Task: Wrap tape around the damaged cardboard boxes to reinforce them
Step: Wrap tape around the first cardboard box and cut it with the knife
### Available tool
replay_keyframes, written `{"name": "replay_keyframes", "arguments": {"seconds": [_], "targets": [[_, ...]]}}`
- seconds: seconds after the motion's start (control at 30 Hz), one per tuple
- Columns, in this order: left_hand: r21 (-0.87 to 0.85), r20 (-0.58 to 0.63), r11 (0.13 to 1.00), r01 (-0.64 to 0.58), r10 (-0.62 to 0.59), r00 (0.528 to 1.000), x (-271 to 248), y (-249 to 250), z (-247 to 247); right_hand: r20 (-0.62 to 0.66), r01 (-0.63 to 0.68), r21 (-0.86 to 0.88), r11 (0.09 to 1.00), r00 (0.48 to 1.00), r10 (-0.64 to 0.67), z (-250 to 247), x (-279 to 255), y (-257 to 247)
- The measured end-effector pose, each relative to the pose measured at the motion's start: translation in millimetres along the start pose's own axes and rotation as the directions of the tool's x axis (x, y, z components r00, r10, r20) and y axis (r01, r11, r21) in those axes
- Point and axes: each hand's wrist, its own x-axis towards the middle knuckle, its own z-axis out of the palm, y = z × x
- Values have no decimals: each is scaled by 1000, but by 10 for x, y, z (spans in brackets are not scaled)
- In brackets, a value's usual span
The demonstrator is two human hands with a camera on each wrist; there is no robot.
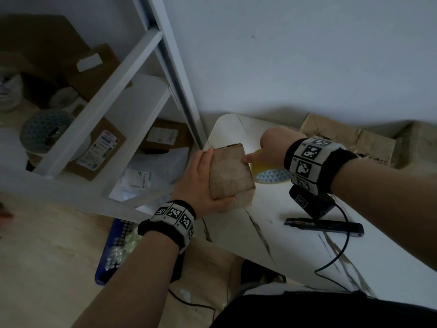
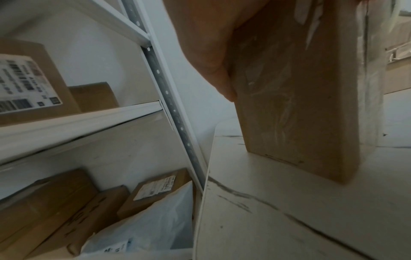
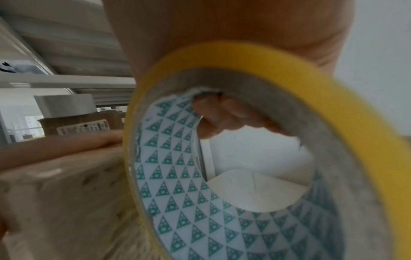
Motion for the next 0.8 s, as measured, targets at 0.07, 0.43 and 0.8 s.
{"name": "replay_keyframes", "arguments": {"seconds": [0.07, 0.43, 0.8], "targets": [[14, 10, 1000, 5, -5, 1000, 5, 4, -9, -1, -11, 10, 1000, 1000, 11, 34, 15, 12], [341, 89, 940, -10, -22, 996, 26, 506, -55, -20, 8, 12, 1000, 1000, -8, 92, 33, 13], [378, 78, 926, -17, -13, 997, 175, 668, 46, -14, 47, 252, 967, 999, -44, 181, -19, 60]]}}
